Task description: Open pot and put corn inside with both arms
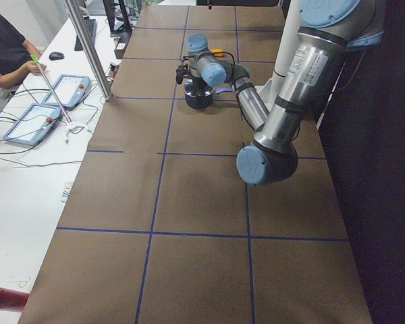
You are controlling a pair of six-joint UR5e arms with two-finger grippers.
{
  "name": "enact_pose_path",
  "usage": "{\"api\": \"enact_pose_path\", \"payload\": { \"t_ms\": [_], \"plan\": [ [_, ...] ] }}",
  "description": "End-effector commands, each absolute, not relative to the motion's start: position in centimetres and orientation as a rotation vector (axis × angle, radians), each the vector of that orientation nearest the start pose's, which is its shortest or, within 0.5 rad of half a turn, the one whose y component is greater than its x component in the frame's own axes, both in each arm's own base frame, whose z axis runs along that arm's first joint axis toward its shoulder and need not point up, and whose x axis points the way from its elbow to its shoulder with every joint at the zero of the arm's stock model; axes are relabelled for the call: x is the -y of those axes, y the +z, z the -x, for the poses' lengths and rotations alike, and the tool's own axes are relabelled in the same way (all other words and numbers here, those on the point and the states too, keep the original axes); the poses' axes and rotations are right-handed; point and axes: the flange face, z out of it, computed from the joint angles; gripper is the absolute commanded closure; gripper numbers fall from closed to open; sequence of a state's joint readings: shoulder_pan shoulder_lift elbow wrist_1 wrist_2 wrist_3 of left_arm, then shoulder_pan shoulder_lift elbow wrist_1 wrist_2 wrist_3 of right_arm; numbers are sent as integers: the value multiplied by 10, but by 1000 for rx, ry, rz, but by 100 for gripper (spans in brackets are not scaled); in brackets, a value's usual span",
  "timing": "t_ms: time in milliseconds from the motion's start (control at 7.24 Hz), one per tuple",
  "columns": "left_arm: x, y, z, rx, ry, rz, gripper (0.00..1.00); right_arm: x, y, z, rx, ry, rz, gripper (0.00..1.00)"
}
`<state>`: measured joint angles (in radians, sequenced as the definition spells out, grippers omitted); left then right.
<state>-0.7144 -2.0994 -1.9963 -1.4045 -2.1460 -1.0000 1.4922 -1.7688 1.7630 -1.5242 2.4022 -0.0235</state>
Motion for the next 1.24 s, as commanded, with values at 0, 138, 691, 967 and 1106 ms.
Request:
{"api": "enact_pose_path", "payload": {
  "t_ms": [0, 138, 691, 967, 1106],
  "plan": [
    [455, 105, -501, -852, 79, -47, 1, 416, 643, -26, 836, -118, -25, 0],
    [464, 98, -516, -870, 41, -40, 1, 416, 643, -26, 837, -118, -24, 0],
    [456, 93, -562, -819, 54, -69, 1, 416, 642, -24, 838, -125, -26, 0],
    [459, 99, -576, -837, 61, -78, 1, 416, 642, -23, 838, -129, -24, 0],
    [461, 104, -578, -829, 61, -74, 1, 416, 642, -23, 838, -129, -24, 0]
  ]
}}
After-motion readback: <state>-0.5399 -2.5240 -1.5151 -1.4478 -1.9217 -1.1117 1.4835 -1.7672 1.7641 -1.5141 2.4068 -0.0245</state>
